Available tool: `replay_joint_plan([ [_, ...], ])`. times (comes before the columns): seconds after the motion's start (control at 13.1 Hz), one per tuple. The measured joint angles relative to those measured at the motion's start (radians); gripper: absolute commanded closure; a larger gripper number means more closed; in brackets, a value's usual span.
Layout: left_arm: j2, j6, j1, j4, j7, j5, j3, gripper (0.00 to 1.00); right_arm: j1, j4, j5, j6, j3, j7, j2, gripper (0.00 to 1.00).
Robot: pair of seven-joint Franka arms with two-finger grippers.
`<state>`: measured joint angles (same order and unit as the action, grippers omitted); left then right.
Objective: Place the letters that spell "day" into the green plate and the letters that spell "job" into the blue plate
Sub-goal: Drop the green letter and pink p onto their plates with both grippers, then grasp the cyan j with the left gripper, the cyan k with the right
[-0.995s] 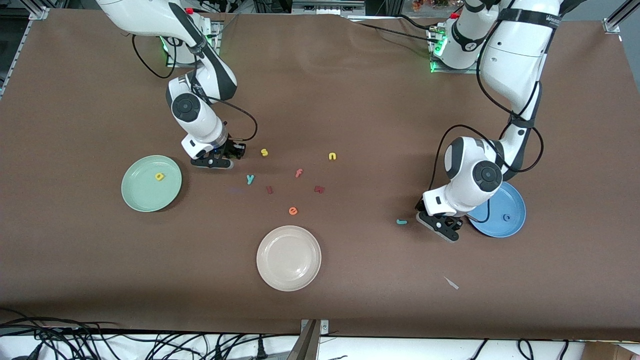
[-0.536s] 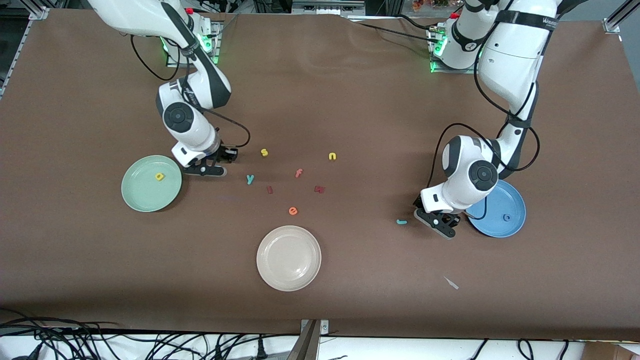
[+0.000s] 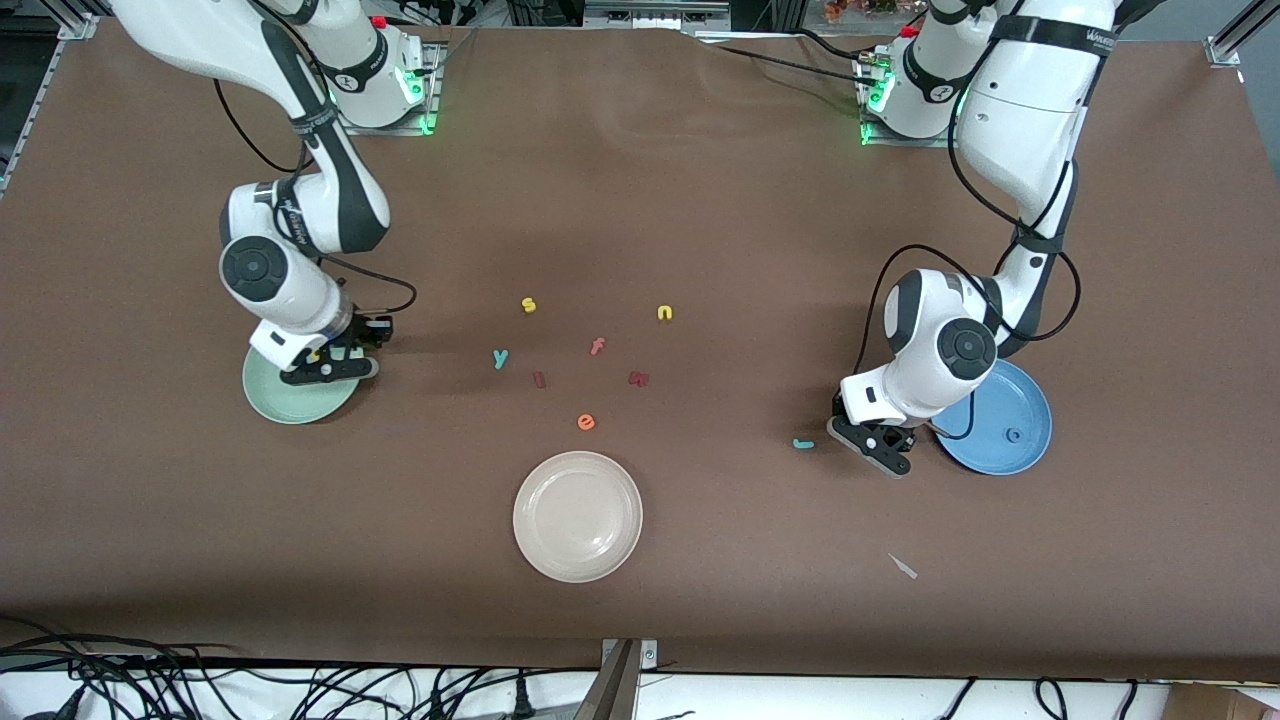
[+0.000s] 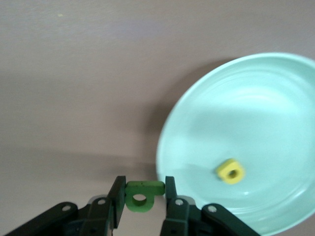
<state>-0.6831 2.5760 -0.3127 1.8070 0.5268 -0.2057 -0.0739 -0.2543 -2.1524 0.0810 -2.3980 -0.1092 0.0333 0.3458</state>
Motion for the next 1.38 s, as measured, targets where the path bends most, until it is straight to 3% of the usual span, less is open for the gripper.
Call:
replay_joint_plan([
  [0.08, 0.000, 0.000, 0.000, 0.000, 0.000, 0.000, 0.000, 1.00, 0.002, 0.010, 0.001, 0.000, -0.021, -0.038, 0.001, 0.65],
  [0.23, 0.001, 0.001, -0.001, -0.001, 0.001, 0.000, -0.003, 1.00, 0.011, 0.031, 0.001, 0.002, -0.057, -0.107, 0.016, 0.01],
  [0.61, 0.089, -0.100, 0.046, -0.008, 0.133, 0.000, -0.065, 1.00, 0.027, 0.077, -0.002, 0.002, -0.053, -0.079, 0.057, 0.00],
  [0.92, 0.129, -0.154, 0.168, 0.026, 0.343, 0.000, -0.080, 0.99, 0.016, 0.111, -0.004, 0.046, 0.062, 0.200, 0.053, 0.00],
  [0.99, 0.129, -0.154, 0.185, 0.047, 0.372, 0.000, -0.085, 0.69, 0.013, 0.119, -0.004, 0.049, 0.100, 0.276, 0.053, 0.00],
  [1.07, 0.130, -0.154, 0.193, 0.069, 0.384, 0.000, -0.088, 0.50, 0.008, 0.125, -0.004, 0.050, 0.128, 0.337, 0.053, 0.00],
  [1.38, 0.134, -0.153, 0.185, 0.097, 0.385, -0.004, -0.083, 0.49, -0.048, 0.153, -0.004, 0.048, 0.162, 0.544, 0.074, 0.00],
])
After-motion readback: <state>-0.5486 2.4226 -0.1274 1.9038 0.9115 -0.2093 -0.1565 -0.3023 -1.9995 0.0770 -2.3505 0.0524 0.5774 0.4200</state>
